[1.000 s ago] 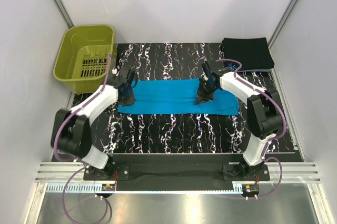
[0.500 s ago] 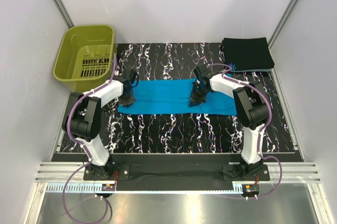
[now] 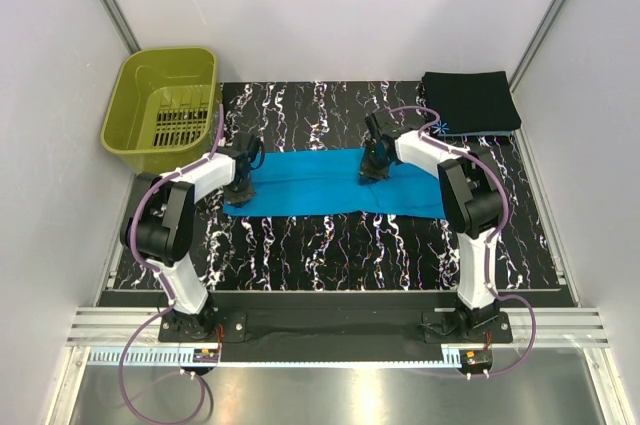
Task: Fold and stack the t-shirts
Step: Fold the tshirt
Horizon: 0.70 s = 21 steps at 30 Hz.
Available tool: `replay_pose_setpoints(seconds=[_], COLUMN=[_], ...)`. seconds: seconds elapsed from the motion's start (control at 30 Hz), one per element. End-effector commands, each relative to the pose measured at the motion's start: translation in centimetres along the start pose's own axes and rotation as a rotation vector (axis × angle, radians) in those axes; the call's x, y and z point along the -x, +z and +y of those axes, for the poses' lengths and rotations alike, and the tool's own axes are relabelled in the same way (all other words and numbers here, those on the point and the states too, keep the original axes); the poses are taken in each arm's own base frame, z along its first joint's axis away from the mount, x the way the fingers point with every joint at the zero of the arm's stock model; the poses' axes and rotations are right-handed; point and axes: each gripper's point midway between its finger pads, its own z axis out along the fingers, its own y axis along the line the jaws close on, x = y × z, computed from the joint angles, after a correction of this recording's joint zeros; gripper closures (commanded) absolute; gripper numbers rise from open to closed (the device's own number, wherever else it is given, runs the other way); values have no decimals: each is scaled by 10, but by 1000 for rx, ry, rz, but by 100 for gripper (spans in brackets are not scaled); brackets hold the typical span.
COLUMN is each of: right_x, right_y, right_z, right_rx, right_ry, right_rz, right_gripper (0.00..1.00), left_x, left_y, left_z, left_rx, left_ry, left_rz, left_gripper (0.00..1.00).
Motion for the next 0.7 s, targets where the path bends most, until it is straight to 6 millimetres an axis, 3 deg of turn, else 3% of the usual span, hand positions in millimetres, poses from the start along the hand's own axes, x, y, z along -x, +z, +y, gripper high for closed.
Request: replay_pose_setpoints(seconds=[0.0, 0.13, 0.23, 0.37, 0.4, 0.47, 0.53, 0.67], right_x=[31, 41, 42, 36, 35, 27, 20, 23], right_y=[-3, -4, -9, -43, -51, -67, -70, -82], right_z=[-7, -12, 0, 23, 27, 24, 6, -33], right_rx=[-22, 6, 62, 184, 204, 195, 151, 93], right_ry=[14, 44, 14, -29, -39, -67, -71, -39], right_rz=[-78, -63, -37, -15, -12, 4, 19, -6], right_gripper=[100, 100, 100, 98, 93, 89, 83, 78], left_x=[3, 16, 29, 47, 56, 62, 68, 63], left_y=[4, -6, -26, -62, -71, -79, -81, -55], left_z=[22, 27, 17, -13, -20, -36, -54, -79], left_rx=[107, 127, 65, -117, -150, -205, -251, -292], left_ry=[36, 72, 64, 22, 15, 22, 30, 61], left_rz=[-18, -55, -94, -145, -166, -177, -172, -97], left_gripper=[96, 96, 95, 90, 89, 86, 85, 84])
